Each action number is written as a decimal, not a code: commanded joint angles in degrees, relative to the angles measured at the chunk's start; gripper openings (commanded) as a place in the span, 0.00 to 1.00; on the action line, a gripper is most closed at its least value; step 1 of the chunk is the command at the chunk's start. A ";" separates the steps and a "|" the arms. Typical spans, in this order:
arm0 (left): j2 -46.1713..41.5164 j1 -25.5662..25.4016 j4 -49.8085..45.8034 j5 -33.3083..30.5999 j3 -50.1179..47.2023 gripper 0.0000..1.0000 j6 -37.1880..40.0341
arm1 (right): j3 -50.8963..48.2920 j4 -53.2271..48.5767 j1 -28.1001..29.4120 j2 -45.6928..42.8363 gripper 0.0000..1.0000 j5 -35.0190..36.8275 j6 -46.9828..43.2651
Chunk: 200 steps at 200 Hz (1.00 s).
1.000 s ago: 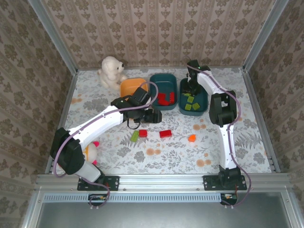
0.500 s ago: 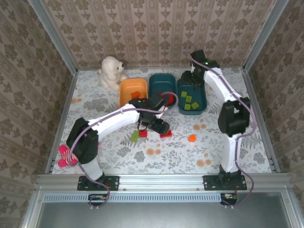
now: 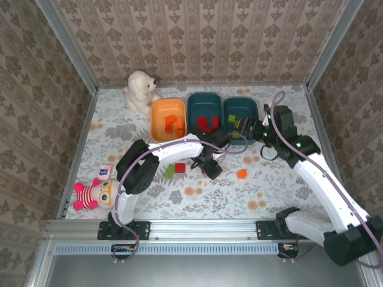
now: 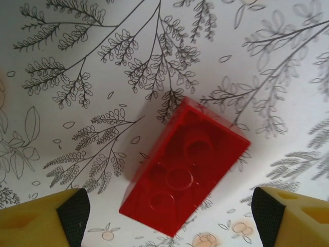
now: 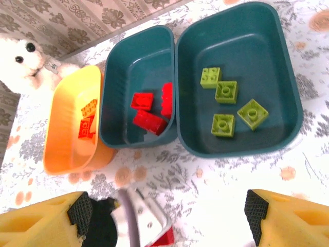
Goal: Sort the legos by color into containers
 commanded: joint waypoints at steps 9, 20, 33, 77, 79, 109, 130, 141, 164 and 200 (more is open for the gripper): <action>2.04 -0.31 -0.94 -0.25 1.74 0.81 2.50 | -1.15 -7.21 0.32 -5.23 0.81 -0.90 2.18; 2.75 -0.32 -0.69 0.92 1.58 0.77 2.51 | -0.97 -8.20 0.37 -6.17 0.81 -0.60 2.17; 3.16 -0.36 -0.23 1.54 1.29 0.74 2.04 | -0.48 -8.51 0.36 -6.43 0.81 -0.63 2.13; 2.71 0.12 1.05 1.75 1.23 0.40 0.84 | 1.53 -8.30 0.36 -4.96 0.79 -1.22 1.72; 2.62 0.08 1.12 1.63 1.27 0.39 0.79 | 1.61 -8.31 0.37 -4.93 0.79 -1.27 1.65; -0.61 0.51 1.07 -0.52 1.30 0.32 -0.75 | 3.17 -9.10 0.36 -4.65 0.78 -1.46 0.49; -4.64 2.77 0.42 -0.99 2.50 0.32 -3.65 | 4.55 -10.37 0.32 -4.88 0.78 -1.33 -0.69; -6.56 4.75 0.25 -0.52 3.55 0.32 -5.49 | 5.09 -10.96 0.36 -4.93 0.78 -1.44 -1.31; -7.74 9.88 0.15 2.06 7.57 0.33 -8.74 | 5.52 -11.36 0.34 -4.97 0.78 -2.71 -2.03; -2.26 16.43 0.66 3.89 16.83 0.32 -12.49 | 5.69 -11.18 0.45 -3.92 0.78 -5.87 -2.34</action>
